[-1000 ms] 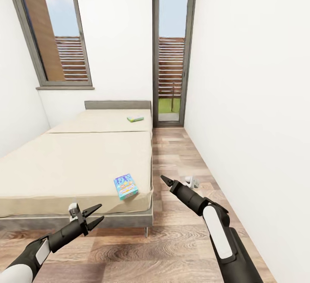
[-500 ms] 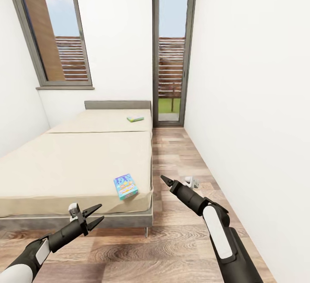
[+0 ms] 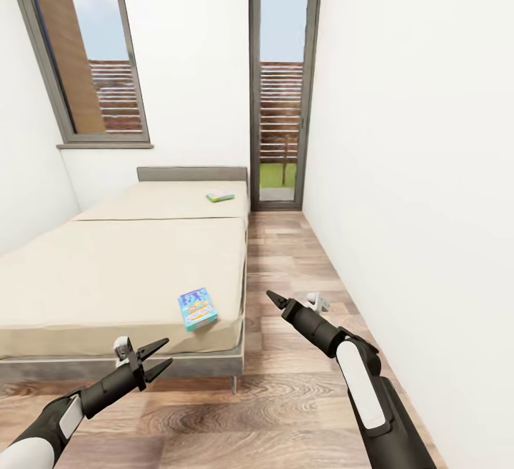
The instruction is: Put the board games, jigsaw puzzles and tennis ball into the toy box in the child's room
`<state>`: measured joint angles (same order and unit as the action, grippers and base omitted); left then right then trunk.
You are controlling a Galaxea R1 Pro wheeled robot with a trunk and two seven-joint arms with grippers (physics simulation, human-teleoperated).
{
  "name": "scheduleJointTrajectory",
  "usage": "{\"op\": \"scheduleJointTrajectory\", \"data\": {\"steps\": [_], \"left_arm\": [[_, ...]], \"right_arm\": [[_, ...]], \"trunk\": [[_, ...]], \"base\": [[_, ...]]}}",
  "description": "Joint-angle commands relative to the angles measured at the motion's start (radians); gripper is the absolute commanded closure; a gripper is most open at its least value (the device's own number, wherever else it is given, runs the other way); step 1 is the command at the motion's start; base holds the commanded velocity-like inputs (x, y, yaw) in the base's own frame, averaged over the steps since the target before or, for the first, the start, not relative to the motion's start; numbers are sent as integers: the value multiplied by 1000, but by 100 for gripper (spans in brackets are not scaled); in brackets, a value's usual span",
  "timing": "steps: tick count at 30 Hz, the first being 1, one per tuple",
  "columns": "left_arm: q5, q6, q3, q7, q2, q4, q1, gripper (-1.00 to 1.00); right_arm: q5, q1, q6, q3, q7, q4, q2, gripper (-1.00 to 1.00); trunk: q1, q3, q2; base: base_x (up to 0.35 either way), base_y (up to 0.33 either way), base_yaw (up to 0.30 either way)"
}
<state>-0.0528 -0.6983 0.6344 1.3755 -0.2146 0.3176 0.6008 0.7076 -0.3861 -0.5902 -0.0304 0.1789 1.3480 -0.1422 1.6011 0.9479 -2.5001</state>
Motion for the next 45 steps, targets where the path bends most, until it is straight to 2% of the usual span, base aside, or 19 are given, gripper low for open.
{"op": "scheduleJointTrajectory", "data": {"steps": [1, 11, 45], "left_arm": [[-1, -10, 1, 3, 0, 0, 1, -100], [-1, -11, 1, 2, 0, 0, 1, -100], [-1, -8, 2, -5, 1, 0, 1, -100]], "right_arm": [[1, 0, -5, 1, 2, 0, 0, -100], [1, 0, -4, 1, 2, 0, 0, -100], [1, 0, -3, 1, 2, 0, -1, -100]], "trunk": [[0, 1, 0], [0, 1, 0], [0, 1, 0]], "base": [[0, -169, 0], [11, -148, 0], [106, -3, 0]]}}
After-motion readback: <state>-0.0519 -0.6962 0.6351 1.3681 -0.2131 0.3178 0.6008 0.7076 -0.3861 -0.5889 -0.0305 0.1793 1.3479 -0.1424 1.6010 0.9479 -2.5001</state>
